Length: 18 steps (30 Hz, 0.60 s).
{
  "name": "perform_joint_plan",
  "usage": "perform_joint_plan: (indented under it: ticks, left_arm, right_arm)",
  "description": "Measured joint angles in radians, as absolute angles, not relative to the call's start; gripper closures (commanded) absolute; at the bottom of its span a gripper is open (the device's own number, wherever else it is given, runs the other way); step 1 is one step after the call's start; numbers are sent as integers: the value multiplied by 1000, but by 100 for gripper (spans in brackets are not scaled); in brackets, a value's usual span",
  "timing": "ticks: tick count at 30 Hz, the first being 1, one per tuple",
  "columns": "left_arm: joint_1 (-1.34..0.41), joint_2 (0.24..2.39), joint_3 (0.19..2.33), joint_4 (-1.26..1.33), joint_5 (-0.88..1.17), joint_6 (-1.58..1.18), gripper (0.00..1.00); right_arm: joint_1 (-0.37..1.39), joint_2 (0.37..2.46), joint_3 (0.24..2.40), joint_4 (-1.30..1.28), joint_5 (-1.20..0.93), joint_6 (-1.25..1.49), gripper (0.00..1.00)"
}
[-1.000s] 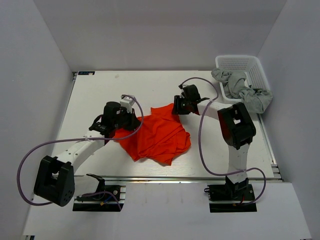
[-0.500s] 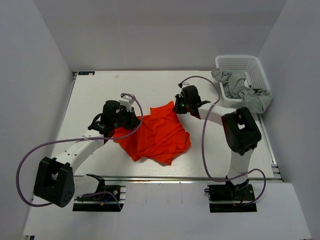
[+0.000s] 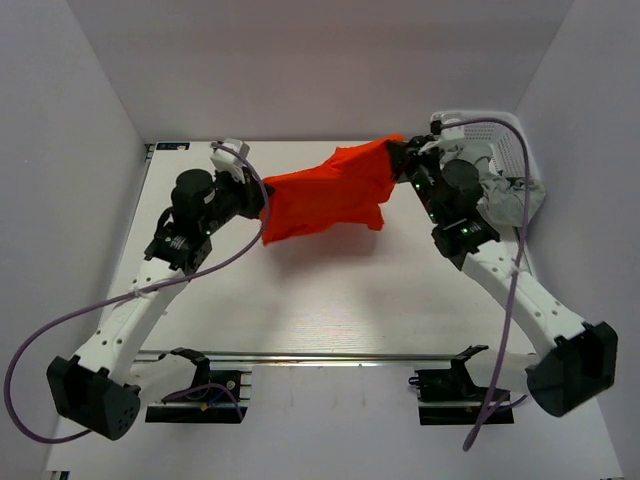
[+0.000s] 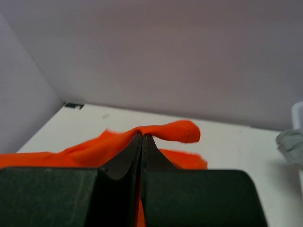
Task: Fold and stack the t-shirts
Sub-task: Flatten out the tshirt
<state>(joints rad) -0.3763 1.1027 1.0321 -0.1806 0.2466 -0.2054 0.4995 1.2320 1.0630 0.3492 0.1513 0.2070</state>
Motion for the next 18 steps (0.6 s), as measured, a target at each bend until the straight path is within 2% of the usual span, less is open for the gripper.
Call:
perform_joint_plan:
  ticks: [5,11,18]
  left_arm:
    - [-377,1012,1132,-194,147,-170,100]
    - [-389,1000,1276,-239,43,-120,100]
    - [-402,981,1360,-287,54,-64,100]
  right_arm:
    - [500,1123,1107,346,229,113,100]
    - [509,1073,1222,340,282,-10,100]
    - [524,1044,1362,269,233,-92,100]
